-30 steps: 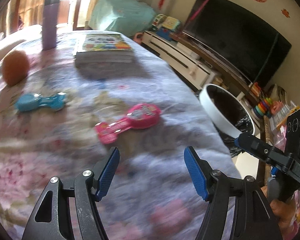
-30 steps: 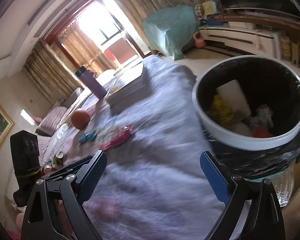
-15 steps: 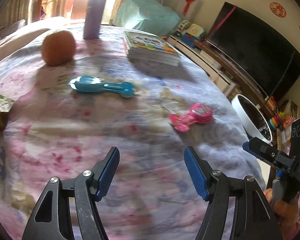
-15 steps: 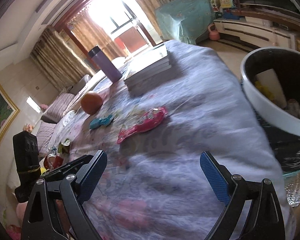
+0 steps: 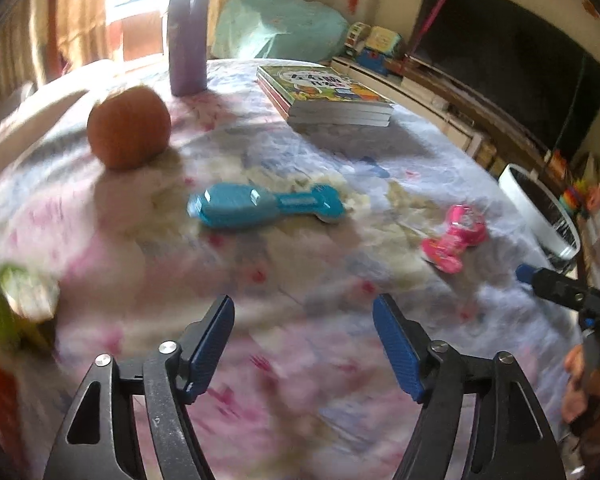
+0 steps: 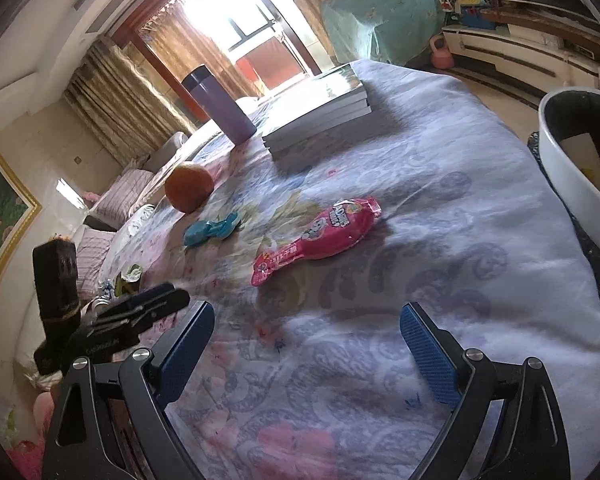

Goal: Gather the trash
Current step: 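Bring both tools back to the bed toward the blue brush and pink candy toy, then grasp the blue brush with the left tool while the right tool grasps the pink candy toy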

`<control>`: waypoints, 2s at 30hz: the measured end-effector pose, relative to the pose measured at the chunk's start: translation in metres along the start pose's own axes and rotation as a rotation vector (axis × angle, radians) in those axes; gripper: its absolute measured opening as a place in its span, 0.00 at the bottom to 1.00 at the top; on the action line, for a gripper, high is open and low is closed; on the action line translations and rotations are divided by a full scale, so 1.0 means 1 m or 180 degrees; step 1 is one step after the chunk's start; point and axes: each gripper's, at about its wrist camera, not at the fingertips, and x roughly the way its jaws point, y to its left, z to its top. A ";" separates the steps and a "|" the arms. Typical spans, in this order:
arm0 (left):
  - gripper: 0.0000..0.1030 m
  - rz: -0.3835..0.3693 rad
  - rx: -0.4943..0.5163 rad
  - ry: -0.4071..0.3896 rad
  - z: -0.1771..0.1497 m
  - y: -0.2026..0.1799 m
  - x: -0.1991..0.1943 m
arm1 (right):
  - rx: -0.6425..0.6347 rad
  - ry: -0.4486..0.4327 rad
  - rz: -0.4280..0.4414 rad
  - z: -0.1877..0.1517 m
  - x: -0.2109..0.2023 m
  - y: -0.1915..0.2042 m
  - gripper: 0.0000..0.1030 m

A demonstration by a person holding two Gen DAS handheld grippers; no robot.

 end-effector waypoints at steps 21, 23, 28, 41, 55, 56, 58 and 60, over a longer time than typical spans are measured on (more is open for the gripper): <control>0.73 0.0064 0.1058 0.0261 0.059 0.006 0.077 | -0.0227 0.0050 -0.0225 0.026 0.050 0.019 0.91; 0.66 0.0041 0.0986 0.0322 0.056 0.003 0.077 | -0.0334 0.0068 -0.0345 0.029 0.055 0.023 0.85; 0.42 -0.0015 0.0788 0.0369 0.043 -0.006 0.062 | -0.0528 0.0096 -0.0588 0.037 0.064 0.022 0.53; 0.43 -0.0203 0.0079 0.0302 -0.008 -0.032 0.014 | -0.0535 0.0221 -0.0261 0.035 0.039 -0.003 0.39; 0.62 0.0262 0.0222 0.0143 -0.020 -0.060 0.017 | -0.0544 0.0051 -0.0640 0.029 0.045 0.008 0.67; 0.57 0.0257 0.0220 0.0125 -0.019 -0.059 0.019 | -0.0569 0.0050 -0.0667 0.029 0.046 0.008 0.64; 0.44 0.0237 0.0185 0.0101 -0.019 -0.059 0.018 | -0.0561 0.0025 -0.0664 0.029 0.044 0.005 0.40; 0.44 0.0175 0.0104 0.0089 -0.018 -0.057 0.017 | -0.0539 0.0015 -0.0628 0.029 0.040 0.001 0.40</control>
